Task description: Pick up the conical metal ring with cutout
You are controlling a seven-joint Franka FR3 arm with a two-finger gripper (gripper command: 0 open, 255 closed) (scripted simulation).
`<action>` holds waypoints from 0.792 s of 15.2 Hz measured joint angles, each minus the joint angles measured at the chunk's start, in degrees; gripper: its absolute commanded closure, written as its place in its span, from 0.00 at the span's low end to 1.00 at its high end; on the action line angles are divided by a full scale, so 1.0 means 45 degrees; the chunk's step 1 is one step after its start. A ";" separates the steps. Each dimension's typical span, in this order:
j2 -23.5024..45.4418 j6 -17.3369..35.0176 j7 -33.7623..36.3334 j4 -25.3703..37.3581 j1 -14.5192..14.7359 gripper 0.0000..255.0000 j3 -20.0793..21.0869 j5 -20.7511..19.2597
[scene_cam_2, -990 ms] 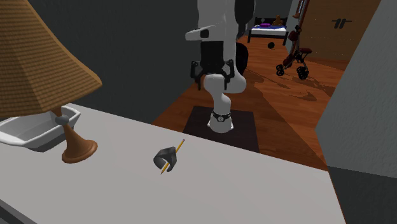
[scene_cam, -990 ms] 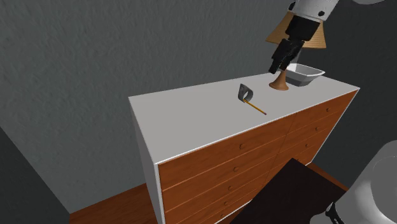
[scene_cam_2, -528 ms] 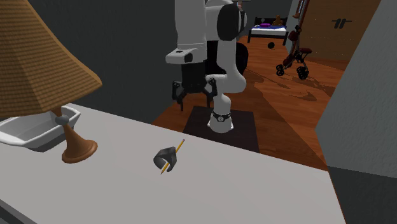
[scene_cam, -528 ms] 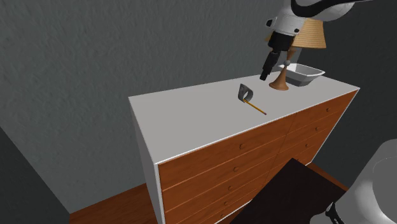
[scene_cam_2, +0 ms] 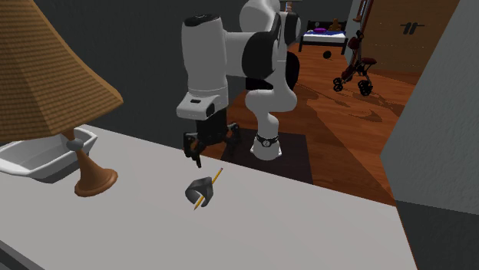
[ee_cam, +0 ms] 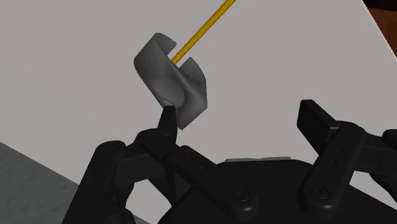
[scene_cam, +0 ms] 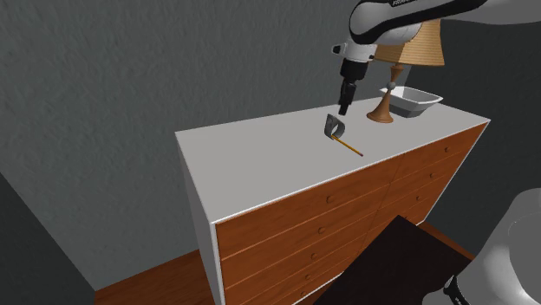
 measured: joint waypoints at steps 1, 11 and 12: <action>0.0457 0.0024 -0.0558 0.0311 0.0009 0.00 -0.0069 0.0058; 0.2712 0.1148 -0.2723 0.0989 -0.0079 0.00 -0.0165 0.0516; 0.2806 0.1276 -0.2752 0.0948 -0.0091 0.00 -0.0166 0.0555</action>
